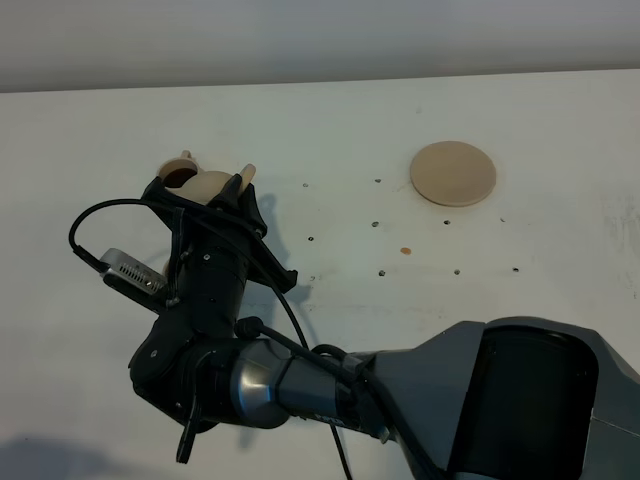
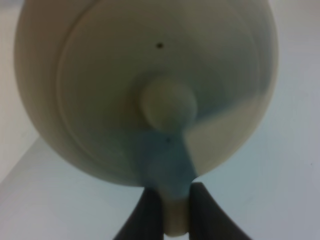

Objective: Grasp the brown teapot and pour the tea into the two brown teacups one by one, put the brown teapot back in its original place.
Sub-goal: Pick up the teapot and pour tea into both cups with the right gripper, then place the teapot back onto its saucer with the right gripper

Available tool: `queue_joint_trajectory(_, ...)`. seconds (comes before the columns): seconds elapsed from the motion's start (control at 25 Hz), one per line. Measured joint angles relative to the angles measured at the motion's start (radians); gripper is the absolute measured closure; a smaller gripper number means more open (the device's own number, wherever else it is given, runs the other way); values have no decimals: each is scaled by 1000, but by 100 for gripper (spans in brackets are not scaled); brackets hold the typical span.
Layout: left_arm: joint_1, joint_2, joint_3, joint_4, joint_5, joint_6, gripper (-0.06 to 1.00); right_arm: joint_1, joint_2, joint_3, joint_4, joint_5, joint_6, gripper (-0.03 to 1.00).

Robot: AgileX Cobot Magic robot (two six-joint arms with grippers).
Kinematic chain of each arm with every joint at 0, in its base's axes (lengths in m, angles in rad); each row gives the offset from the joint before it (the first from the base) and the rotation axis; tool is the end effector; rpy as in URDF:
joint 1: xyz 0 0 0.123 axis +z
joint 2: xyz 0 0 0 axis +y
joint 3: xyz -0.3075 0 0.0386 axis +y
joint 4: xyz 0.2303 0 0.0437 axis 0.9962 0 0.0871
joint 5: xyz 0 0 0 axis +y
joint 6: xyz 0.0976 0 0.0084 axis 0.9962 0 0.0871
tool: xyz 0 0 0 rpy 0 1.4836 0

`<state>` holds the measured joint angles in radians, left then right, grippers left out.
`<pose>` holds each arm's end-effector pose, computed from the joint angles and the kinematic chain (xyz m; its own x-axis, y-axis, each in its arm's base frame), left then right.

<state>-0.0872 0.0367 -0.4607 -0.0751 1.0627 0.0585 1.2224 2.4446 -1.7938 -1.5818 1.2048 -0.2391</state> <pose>-0.0311 -0.0037 0.2562 -0.5177 0.0672 -0.8529 0.1539 0.9880 -0.0156 0.2568 0.4390 0.1682 0.1064 -0.7178 0.6881 -0.1511 -0.6956 -0.7023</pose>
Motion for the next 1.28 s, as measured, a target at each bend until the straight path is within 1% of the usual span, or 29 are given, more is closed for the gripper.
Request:
queue_joint_trajectory(0.24,0,0,0,0,0,0,96,0,0,0,3,0,0,86)
queue_joint_trajectory(0.64,0,0,0,0,0,0,96,0,-42,0,56,-1,1,86)
queue_joint_trajectory(0.8,0,0,0,0,0,0,96,0,-78,0,116,0,-18,86)
queue_joint_trajectory(0.96,0,0,0,0,0,0,96,-11,-132,0,271,1,-73,86)
queue_joint_trajectory(1.08,0,0,0,0,0,0,96,-38,-196,0,403,1,-131,86)
queue_joint_trajectory(1.16,0,0,0,0,0,0,96,-65,-241,-1,512,-18,-183,86)
queue_joint_trajectory(1.28,0,0,0,0,0,0,96,-113,-290,-40,714,-43,-274,86)
